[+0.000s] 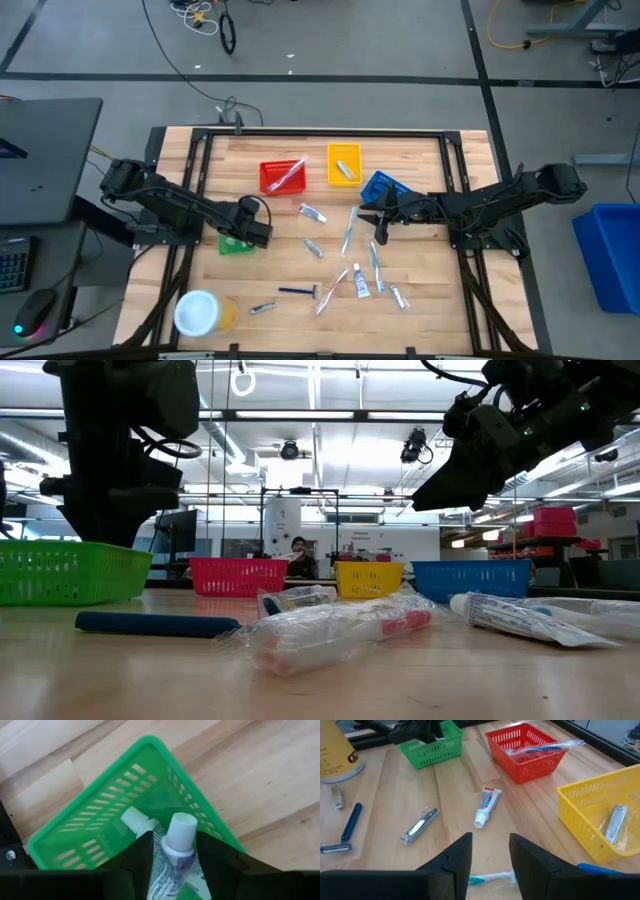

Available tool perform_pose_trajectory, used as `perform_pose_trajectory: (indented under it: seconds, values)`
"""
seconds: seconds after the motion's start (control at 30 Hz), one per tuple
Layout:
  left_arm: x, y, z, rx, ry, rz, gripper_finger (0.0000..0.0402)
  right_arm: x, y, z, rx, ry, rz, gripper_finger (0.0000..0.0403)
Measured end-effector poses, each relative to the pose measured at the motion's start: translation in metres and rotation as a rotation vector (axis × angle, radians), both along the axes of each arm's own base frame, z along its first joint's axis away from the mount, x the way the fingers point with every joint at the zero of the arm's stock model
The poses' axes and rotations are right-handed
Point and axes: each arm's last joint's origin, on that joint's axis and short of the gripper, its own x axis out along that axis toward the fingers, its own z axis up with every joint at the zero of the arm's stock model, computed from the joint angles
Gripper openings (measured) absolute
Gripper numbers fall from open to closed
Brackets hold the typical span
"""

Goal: Pick & Place Travel size toiletries
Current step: Put the white toothpaste into the green bin, then put the orange toothbrush into red bin

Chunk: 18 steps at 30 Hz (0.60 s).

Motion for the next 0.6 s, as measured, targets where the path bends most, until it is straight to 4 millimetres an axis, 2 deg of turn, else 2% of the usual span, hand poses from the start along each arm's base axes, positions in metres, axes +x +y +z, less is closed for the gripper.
perform_pose_trajectory:
  seconds: [0.23, 0.43, 0.6]
  values:
    - [0.015, 0.0, 0.019, -0.012, -0.08, 0.028, 0.0176, 0.0, 0.0, 0.0, 0.0, 0.0, 0.0, 0.014]
    - [0.037, 0.005, 0.052, 0.058, -0.175, -0.041, 0.0176, 0.0, 0.0, 0.0, 0.0, 0.0, 0.0, 0.014]
    - [0.058, 0.002, 0.086, 0.139, -0.347, -0.091, 0.0176, 0.0, 0.0, 0.0, 0.0, 0.0, 0.0, 0.014]
